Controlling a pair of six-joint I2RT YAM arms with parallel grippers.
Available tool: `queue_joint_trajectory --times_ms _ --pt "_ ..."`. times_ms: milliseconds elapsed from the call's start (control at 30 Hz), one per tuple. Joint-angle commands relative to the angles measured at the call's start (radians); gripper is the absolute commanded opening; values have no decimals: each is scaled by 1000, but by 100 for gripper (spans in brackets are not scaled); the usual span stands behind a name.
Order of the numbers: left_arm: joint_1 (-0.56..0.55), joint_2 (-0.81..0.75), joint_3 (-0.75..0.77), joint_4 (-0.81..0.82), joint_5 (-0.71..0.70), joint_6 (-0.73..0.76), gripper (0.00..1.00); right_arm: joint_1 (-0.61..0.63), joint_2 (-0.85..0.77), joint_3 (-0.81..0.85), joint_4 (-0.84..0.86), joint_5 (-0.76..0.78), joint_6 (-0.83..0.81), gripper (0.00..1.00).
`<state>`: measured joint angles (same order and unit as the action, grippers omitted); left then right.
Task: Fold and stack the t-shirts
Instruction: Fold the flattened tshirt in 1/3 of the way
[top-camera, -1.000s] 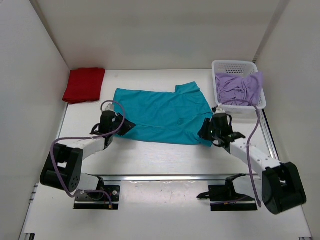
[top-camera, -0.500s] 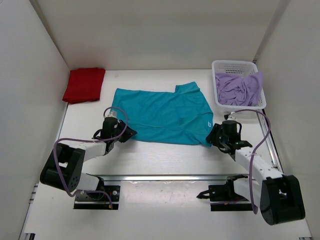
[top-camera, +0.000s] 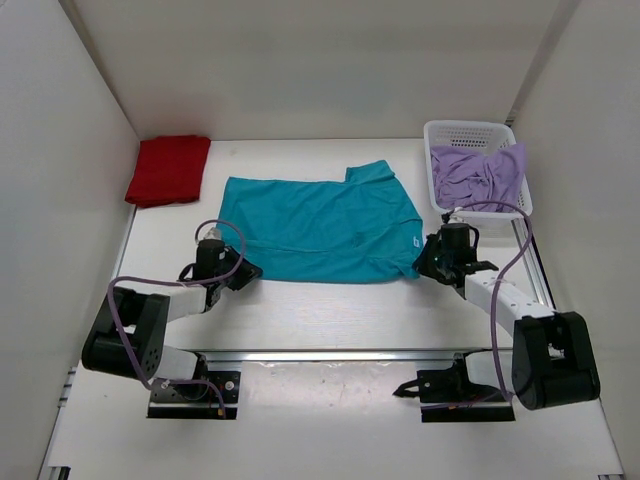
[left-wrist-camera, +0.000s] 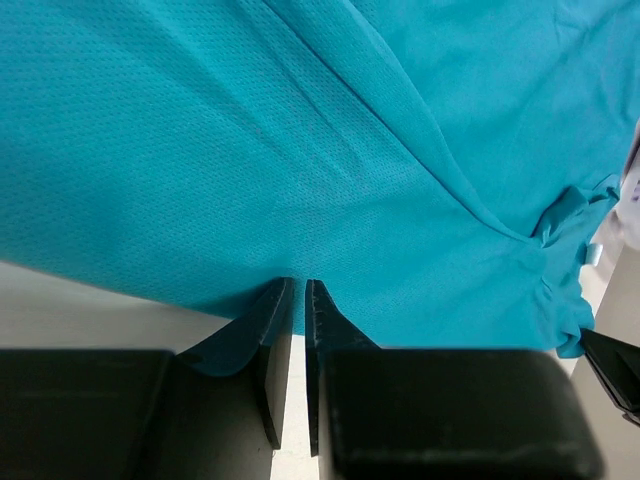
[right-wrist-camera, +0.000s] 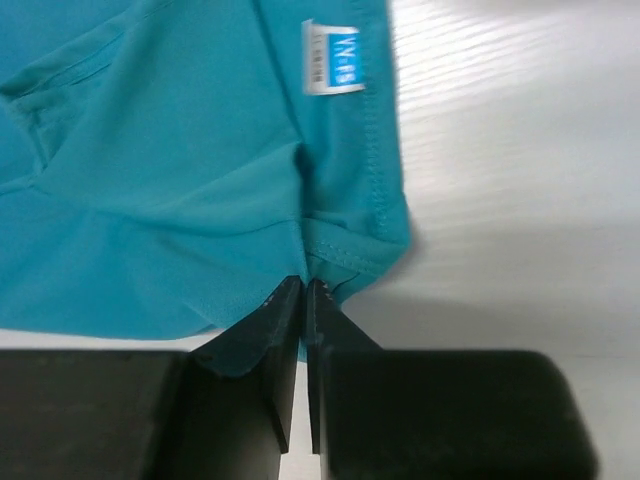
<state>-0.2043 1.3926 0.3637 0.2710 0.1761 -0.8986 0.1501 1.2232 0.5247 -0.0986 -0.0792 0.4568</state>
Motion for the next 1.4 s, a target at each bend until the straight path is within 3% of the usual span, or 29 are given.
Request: queue_joint_trajectory --times_ms 0,100,400,600,733,833,967,1167,1333,1367 --pt "48 -27 -17 2 2 10 21 -59 27 52 10 -4 -55 6" --pt "80 -35 -23 -7 2 10 21 -99 36 25 8 10 -50 12" --pt "86 -29 -34 0 33 -13 21 -103 99 132 5 -47 -60 15" --pt "28 -148 -16 -47 25 13 23 34 -83 49 -50 42 -30 26" --pt "-98 -147 47 -61 -36 35 26 77 -108 8 -6 -33 16 9" --pt "-159 -57 126 -50 -11 33 26 83 -9 3 19 -79 16 0" --pt "-71 34 107 28 68 -23 24 28 78 -34 43 -65 35 0" --pt "137 42 -48 82 181 -78 25 -36 -28 -115 -39 -7 68 0" --pt "114 -38 -138 45 192 -74 27 -58 -126 -141 -79 -37 52 0" --pt "100 -71 -149 24 188 -63 28 -37 -142 -111 -105 -25 56 7"
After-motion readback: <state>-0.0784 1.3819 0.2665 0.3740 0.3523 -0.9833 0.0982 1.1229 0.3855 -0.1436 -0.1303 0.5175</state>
